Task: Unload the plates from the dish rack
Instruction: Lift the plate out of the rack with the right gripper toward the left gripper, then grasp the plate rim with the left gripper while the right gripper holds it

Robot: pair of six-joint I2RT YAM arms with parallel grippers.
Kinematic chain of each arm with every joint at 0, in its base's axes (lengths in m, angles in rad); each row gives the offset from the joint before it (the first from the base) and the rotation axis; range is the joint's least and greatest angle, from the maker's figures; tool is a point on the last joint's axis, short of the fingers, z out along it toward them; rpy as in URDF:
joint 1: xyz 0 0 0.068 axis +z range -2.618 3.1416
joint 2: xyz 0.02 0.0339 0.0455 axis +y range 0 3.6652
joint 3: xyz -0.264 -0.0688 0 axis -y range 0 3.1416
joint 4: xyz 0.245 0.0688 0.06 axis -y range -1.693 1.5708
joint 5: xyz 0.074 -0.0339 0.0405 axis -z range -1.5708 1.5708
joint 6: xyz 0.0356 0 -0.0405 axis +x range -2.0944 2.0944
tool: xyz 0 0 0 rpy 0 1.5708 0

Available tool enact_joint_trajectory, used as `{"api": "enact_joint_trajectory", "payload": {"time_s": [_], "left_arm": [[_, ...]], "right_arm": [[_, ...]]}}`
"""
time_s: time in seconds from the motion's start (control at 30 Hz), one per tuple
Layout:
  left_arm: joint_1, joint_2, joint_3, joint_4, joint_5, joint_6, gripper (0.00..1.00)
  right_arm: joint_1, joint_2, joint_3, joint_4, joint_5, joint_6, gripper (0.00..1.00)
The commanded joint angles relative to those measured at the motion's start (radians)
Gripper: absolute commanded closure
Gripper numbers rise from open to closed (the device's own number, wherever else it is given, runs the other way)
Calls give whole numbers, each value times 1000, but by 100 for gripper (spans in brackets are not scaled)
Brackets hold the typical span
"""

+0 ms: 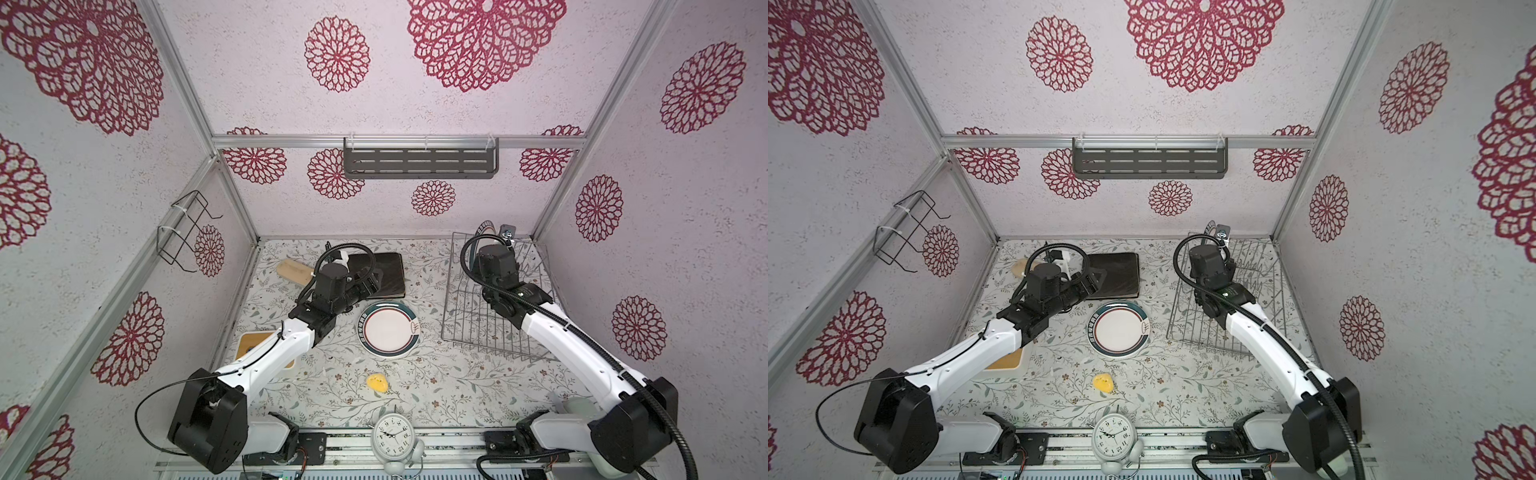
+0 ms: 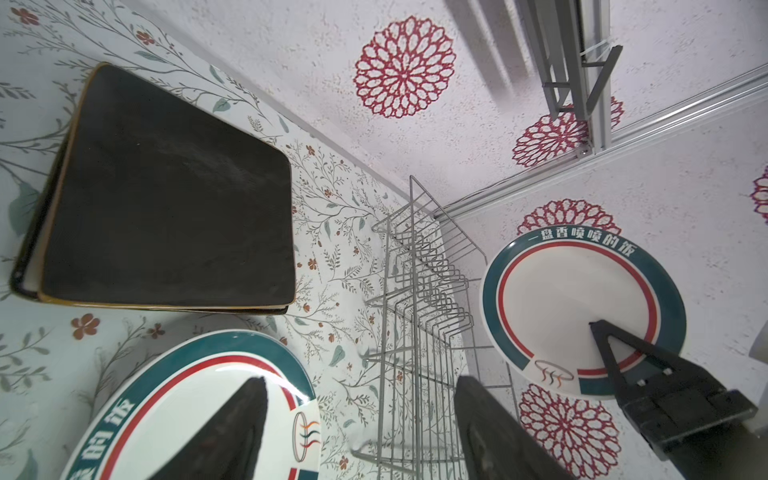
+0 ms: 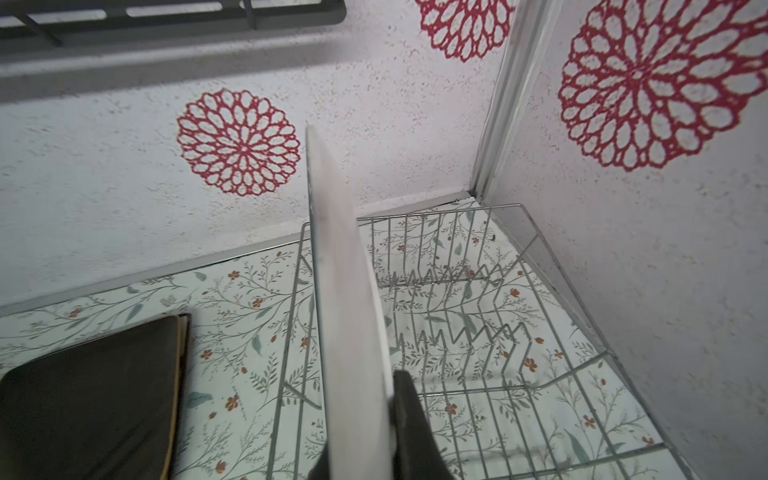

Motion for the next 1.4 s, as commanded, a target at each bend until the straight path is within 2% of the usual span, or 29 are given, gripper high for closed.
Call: {"api": "enact_joint_trajectory", "payload": {"time_s": [0.0, 0.1, 0.3, 0.5, 0.57, 0.73, 1.2, 1.37], "left_arm": [[-2, 37, 16, 78, 46, -30, 25], [9, 79, -4, 166, 103, -89, 25], [7, 115, -11, 233, 133, -134, 25], [5, 133, 10, 262, 165, -140, 25], [7, 160, 17, 301, 203, -169, 25], [5, 203, 33, 366, 244, -208, 25], [-28, 238, 66, 392, 260, -230, 26], [-27, 248, 51, 421, 255, -242, 34]], "right_arm": [[0, -96, -31, 94, -103, 84, 100], [0, -159, -82, 138, -180, 119, 100], [0, -230, -162, 195, -292, 235, 100], [0, -233, -238, 300, -422, 366, 100], [0, -219, -267, 378, -502, 423, 100], [0, -167, -280, 479, -619, 510, 100], [0, -60, -310, 635, -746, 630, 100], [0, -34, -301, 662, -785, 653, 100]]}}
